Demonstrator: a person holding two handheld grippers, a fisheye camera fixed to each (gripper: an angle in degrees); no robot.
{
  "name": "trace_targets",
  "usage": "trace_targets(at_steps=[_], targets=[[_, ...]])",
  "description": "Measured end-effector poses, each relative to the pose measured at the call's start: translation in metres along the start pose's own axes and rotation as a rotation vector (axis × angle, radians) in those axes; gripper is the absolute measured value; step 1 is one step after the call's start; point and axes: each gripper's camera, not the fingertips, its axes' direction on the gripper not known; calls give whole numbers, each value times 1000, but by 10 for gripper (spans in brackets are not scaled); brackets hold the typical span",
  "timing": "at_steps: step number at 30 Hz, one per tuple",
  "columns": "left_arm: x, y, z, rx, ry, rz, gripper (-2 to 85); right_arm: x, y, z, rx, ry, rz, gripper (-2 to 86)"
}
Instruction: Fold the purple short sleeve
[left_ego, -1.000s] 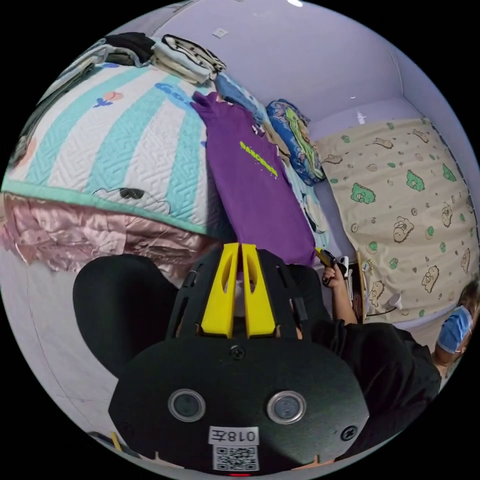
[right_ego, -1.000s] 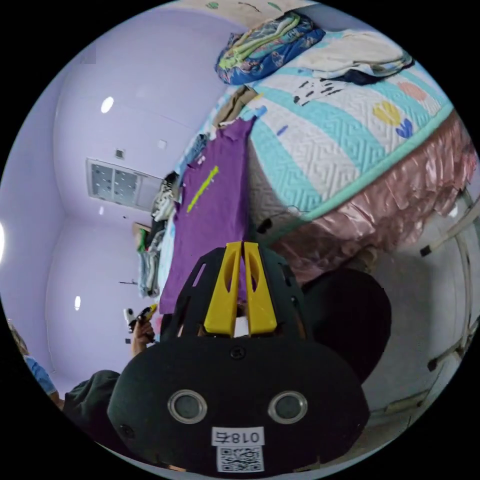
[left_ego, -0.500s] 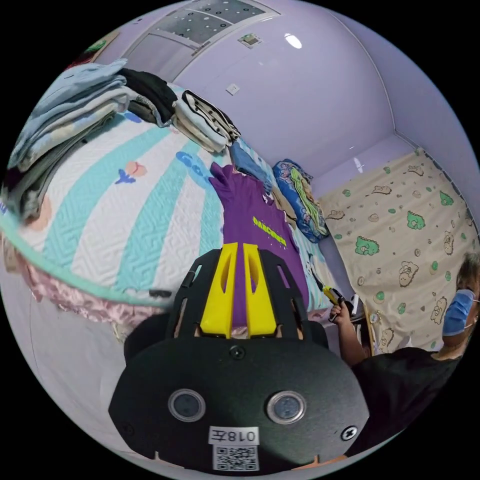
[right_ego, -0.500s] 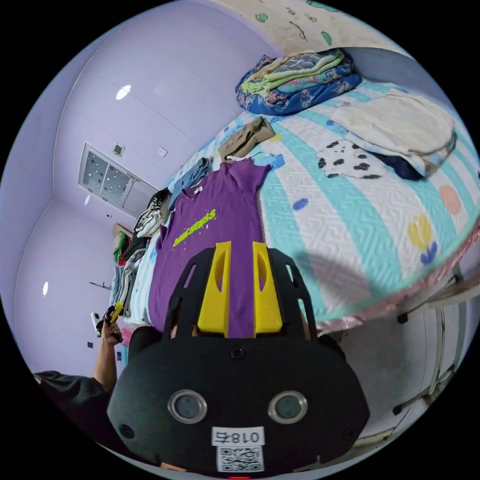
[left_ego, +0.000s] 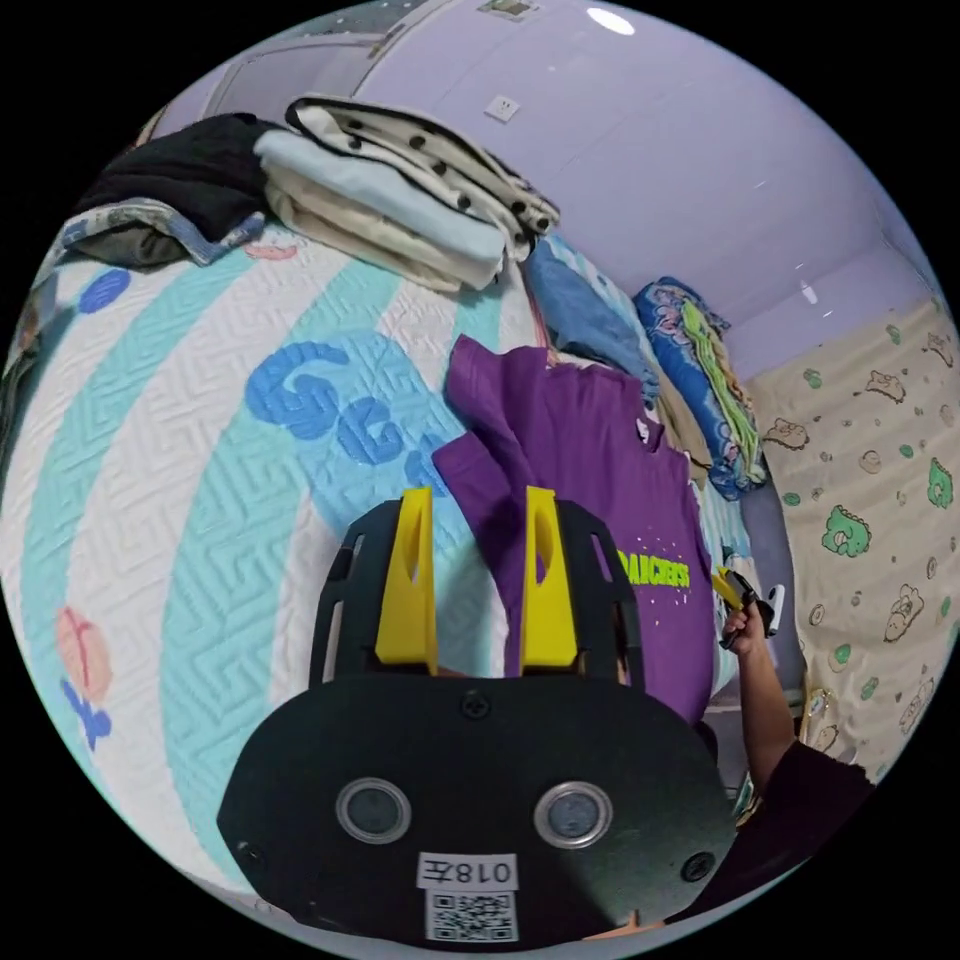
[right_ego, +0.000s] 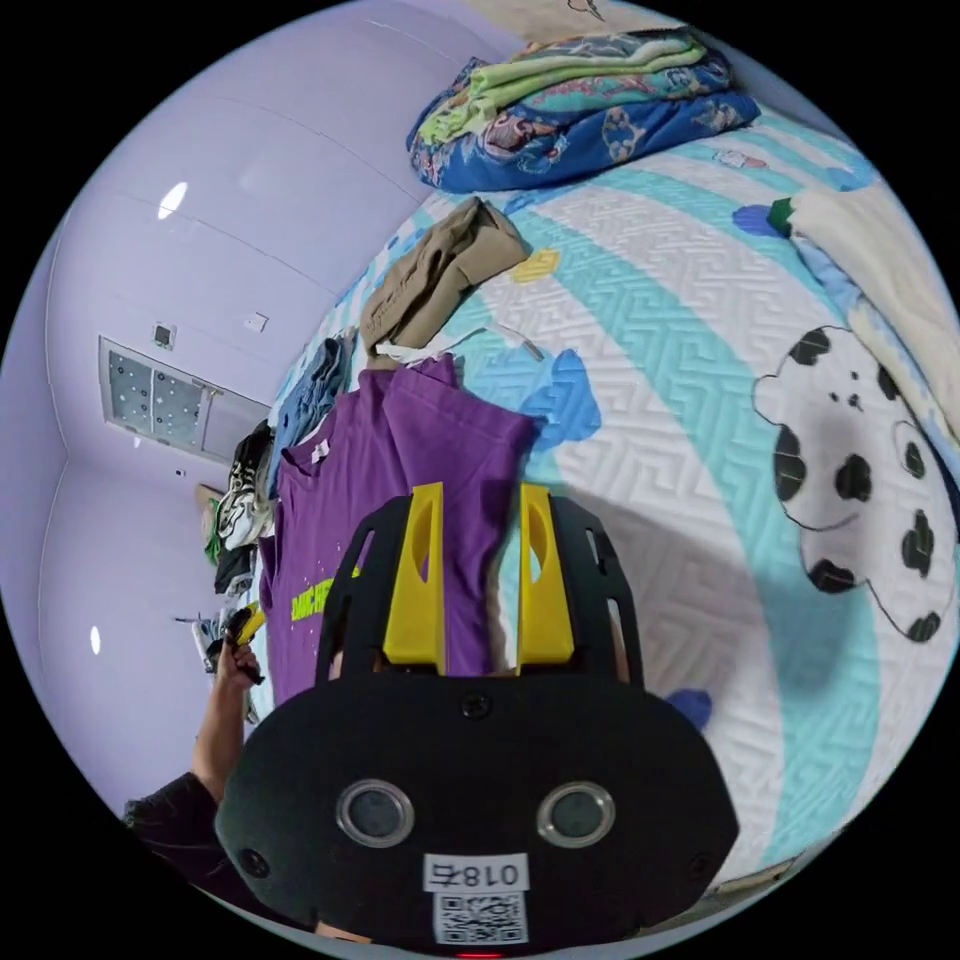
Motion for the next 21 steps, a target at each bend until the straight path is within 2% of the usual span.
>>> trace_targets(at_steps=[2,4,7,10,12,14,17,19,21], targets=[[11,-8,21,-37,-48,-18,91,-7,-12,9,-8,51,-1,112],[27,-11,29,-28,-150,-29,12,-15,-16,8,-5,91,-29,105],[42,-3,28,15,-152,-28,-1,-24,-17,3,-37,107,-115,27],[45,15,13,106,-135,-116,-4,-11,-8,-32,112,119,-21,5],[40,29,7,147,-56,-209,-2,12,7,-59,236,49,127,1],[36,42,9,159,37,-293,2,47,37,-71,324,-107,335,2],[35,64,10,193,138,-443,37,85,66,-60,314,-298,497,12],[52,83,-1,314,173,-496,59,101,78,-62,315,-425,502,23],[91,84,-10,371,88,-421,67,104,84,-74,283,-438,442,39]])
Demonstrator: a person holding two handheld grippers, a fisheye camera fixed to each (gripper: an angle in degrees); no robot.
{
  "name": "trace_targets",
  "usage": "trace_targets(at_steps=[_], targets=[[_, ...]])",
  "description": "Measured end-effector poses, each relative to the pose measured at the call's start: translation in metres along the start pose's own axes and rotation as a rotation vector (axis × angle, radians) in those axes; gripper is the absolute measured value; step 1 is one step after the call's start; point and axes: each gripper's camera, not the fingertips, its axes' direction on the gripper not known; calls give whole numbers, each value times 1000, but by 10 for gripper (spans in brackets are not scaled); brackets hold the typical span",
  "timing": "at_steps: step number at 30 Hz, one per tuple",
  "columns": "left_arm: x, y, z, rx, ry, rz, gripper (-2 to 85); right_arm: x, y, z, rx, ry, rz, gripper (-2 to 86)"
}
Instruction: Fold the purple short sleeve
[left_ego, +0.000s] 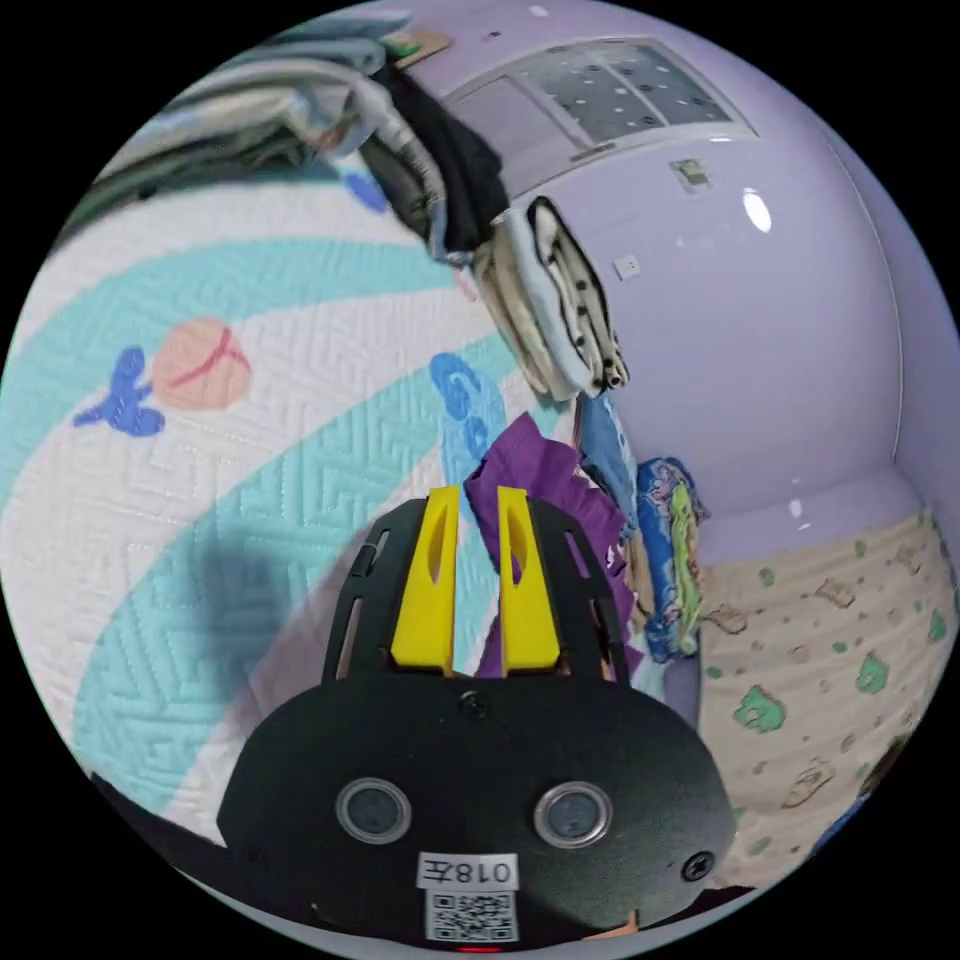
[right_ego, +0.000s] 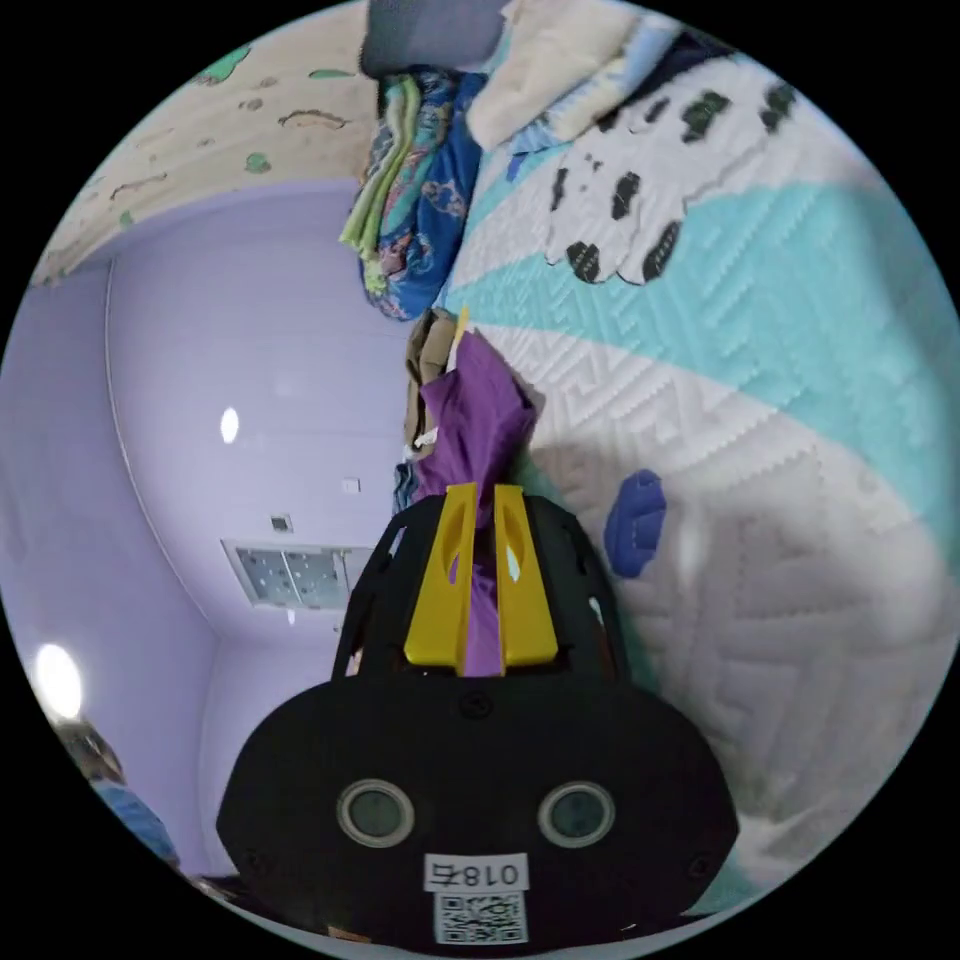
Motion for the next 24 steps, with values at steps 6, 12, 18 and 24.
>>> trace_targets(at_steps=[6,12,18,24], targets=[[221,83,76,-123,10,622,83,-39,33,-78,-211,100,-383,67],[463,295,222,-436,154,1265,98,-13,74,-145,-181,149,-535,57],[588,482,361,-605,63,1537,111,33,85,-197,64,183,-518,20],[633,530,450,-497,-158,1491,127,57,85,-212,107,200,-524,6]])
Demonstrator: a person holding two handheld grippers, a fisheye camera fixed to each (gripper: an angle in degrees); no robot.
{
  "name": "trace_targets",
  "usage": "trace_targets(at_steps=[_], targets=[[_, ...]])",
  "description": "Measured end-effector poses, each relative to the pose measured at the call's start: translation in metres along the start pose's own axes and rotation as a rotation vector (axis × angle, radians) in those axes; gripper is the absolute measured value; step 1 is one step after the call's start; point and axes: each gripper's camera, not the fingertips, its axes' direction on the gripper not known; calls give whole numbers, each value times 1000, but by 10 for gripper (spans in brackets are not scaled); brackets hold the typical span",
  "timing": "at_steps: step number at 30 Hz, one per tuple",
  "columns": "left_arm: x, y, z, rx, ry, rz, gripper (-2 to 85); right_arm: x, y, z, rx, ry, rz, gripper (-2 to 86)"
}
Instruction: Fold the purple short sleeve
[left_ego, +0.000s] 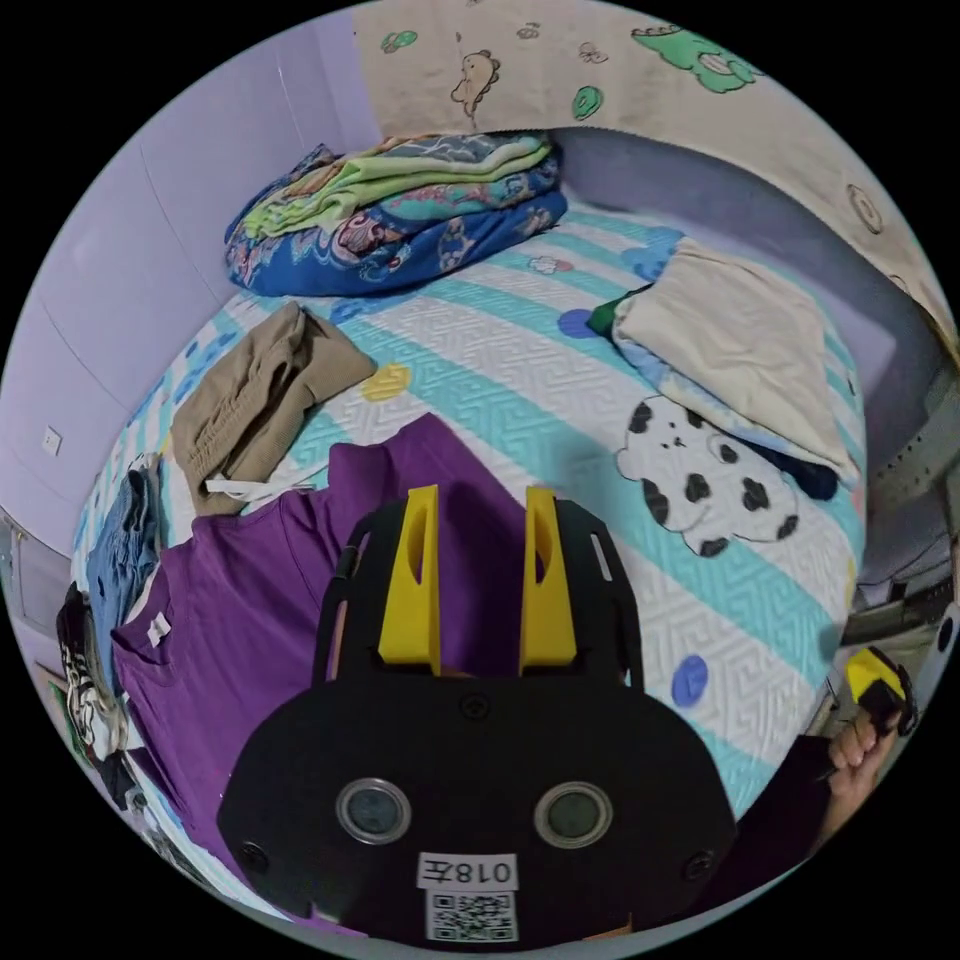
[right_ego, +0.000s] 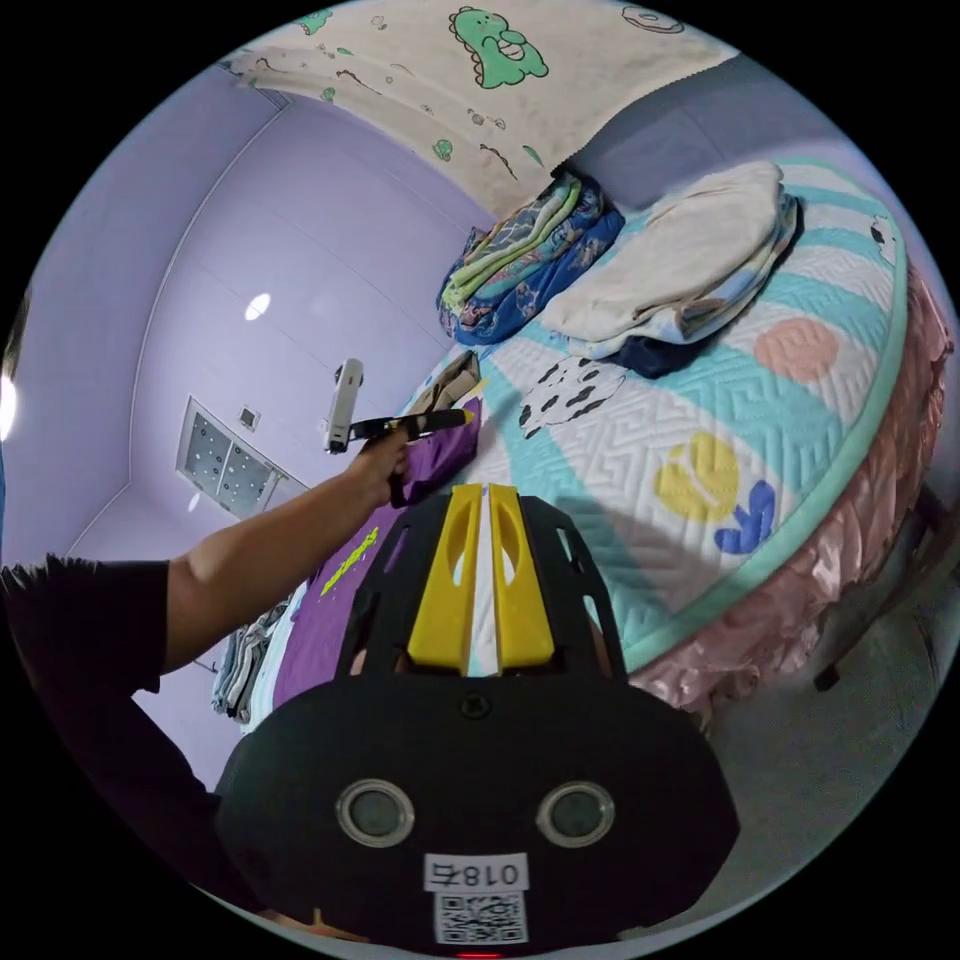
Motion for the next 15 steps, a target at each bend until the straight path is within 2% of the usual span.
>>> trace_targets(at_steps=[8,11,13,15], targets=[[6,-41,50,-79,16,-13,120,13,9,11,-5,21,-49,0],[-15,-43,54,-72,90,-82,49,17,15,15,3,23,-52,-1],[-45,-38,60,-62,219,-189,5,21,20,17,8,15,-45,0],[-70,-30,65,-44,343,-296,-3,23,24,18,8,12,-51,2]])
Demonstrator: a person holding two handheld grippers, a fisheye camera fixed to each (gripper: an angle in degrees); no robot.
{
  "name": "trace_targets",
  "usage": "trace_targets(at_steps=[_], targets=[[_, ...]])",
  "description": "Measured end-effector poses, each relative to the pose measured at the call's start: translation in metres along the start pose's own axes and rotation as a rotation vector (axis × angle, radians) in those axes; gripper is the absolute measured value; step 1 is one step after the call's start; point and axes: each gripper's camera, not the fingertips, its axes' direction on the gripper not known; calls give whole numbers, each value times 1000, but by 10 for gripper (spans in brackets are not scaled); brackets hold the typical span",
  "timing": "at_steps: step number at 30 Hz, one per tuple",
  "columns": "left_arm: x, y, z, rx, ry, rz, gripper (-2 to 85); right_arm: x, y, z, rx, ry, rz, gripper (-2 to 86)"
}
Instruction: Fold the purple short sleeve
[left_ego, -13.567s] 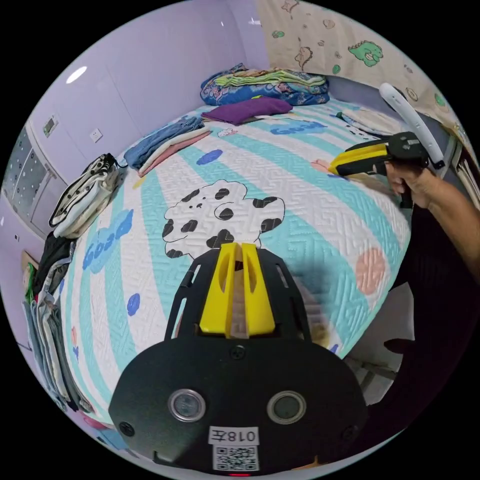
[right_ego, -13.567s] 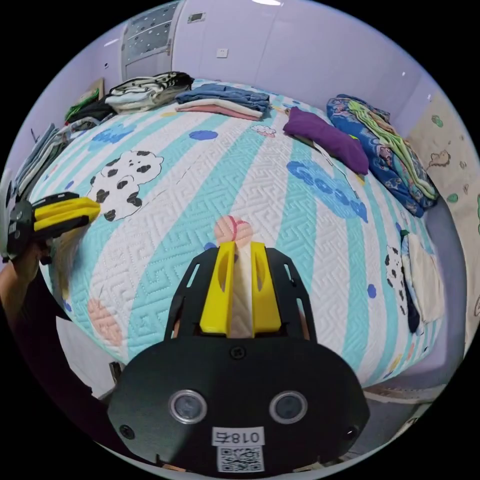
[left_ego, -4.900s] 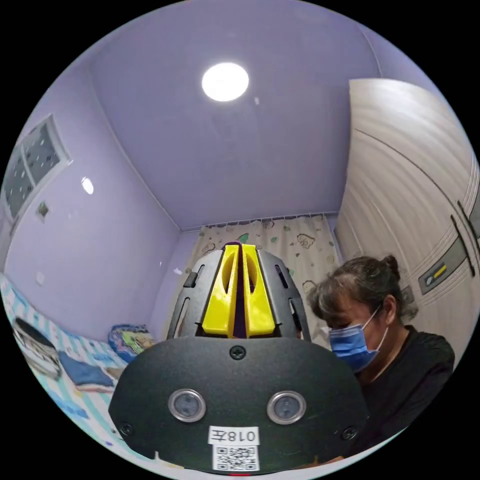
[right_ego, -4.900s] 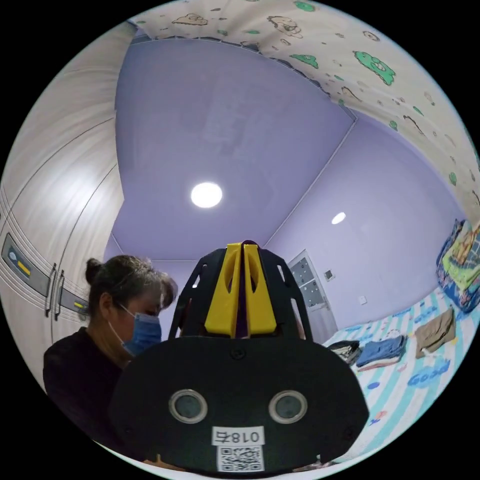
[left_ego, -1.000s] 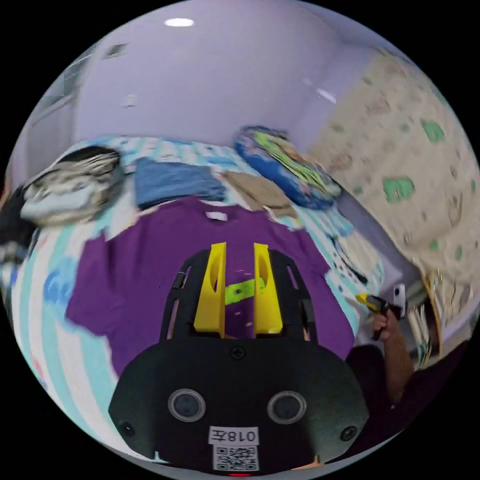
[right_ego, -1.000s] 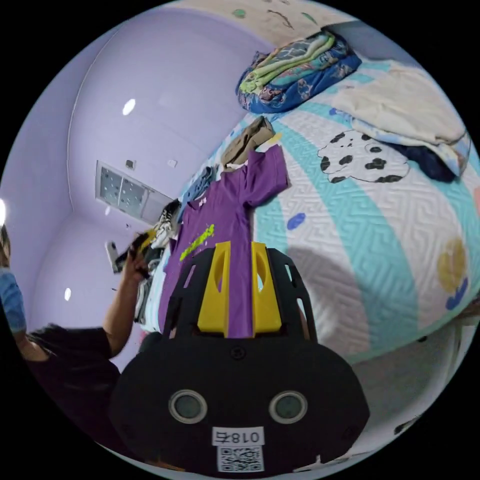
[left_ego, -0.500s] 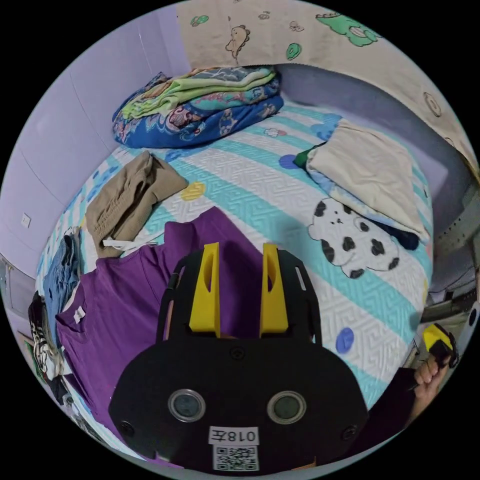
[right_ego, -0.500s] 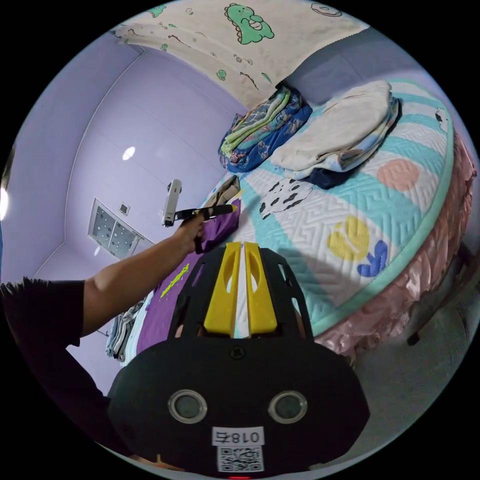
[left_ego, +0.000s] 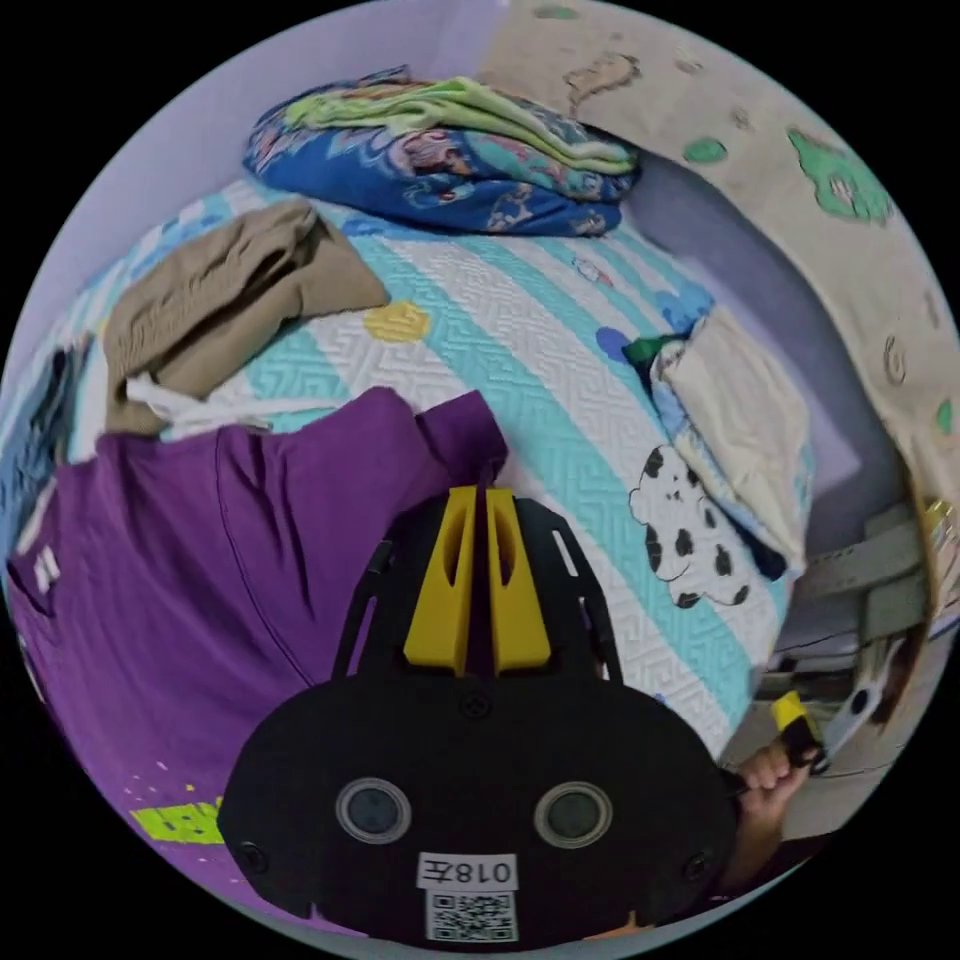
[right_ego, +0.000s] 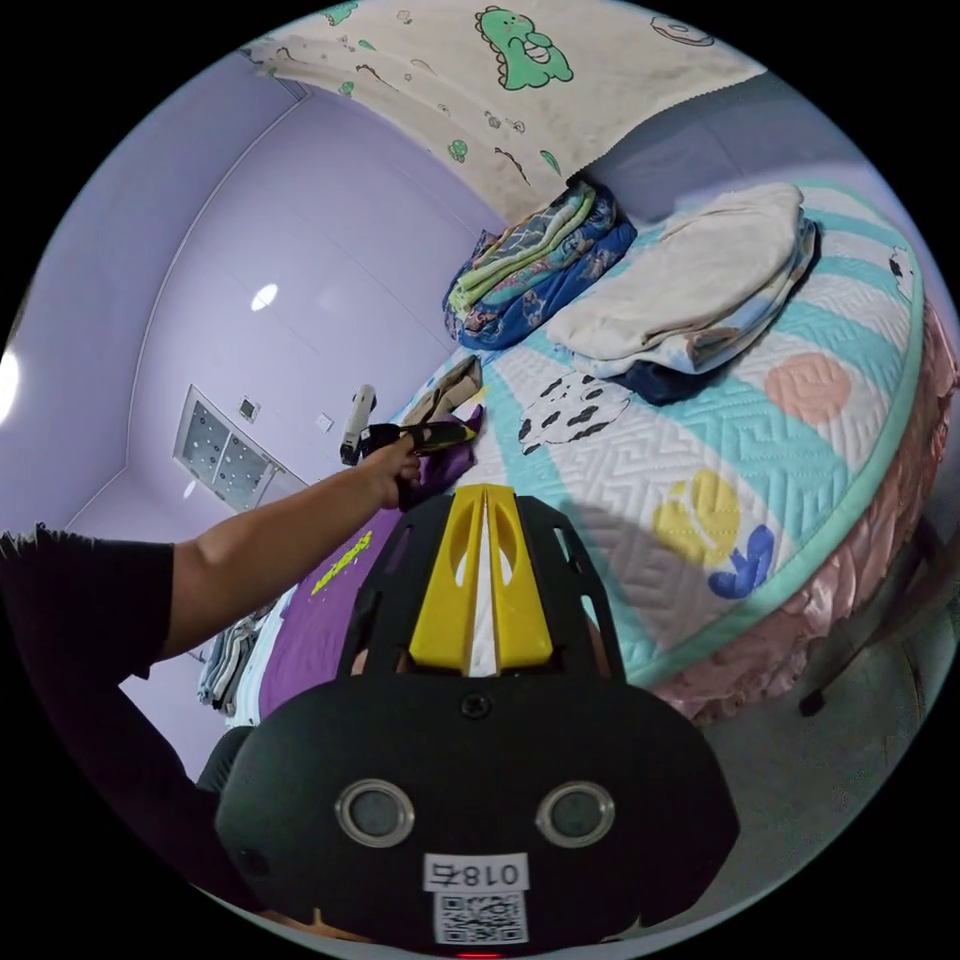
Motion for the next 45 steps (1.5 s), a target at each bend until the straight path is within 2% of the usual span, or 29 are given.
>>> trace_targets(at_steps=[3,6,9,11,14,26,41,45], targets=[[-35,7,-14,107,206,-105,-7,1,7,8,-64,-87,-60,9],[-63,15,-34,240,404,-158,-8,-2,14,27,-212,-215,-132,30],[-83,20,-54,290,486,-179,-8,-13,24,42,-356,-273,-224,58],[-92,21,-67,302,493,-175,-8,-24,38,55,-497,-303,-302,67],[-105,24,-87,313,496,-165,-8,-38,58,68,-621,-228,-406,73],[-145,48,-128,358,534,-190,-9,-58,136,148,-1029,-56,-647,89],[-198,88,-170,375,540,-195,-9,-52,174,214,-1109,-54,-706,96],[-214,103,-180,378,547,-202,-9,-52,185,237,-1152,-58,-728,69]])
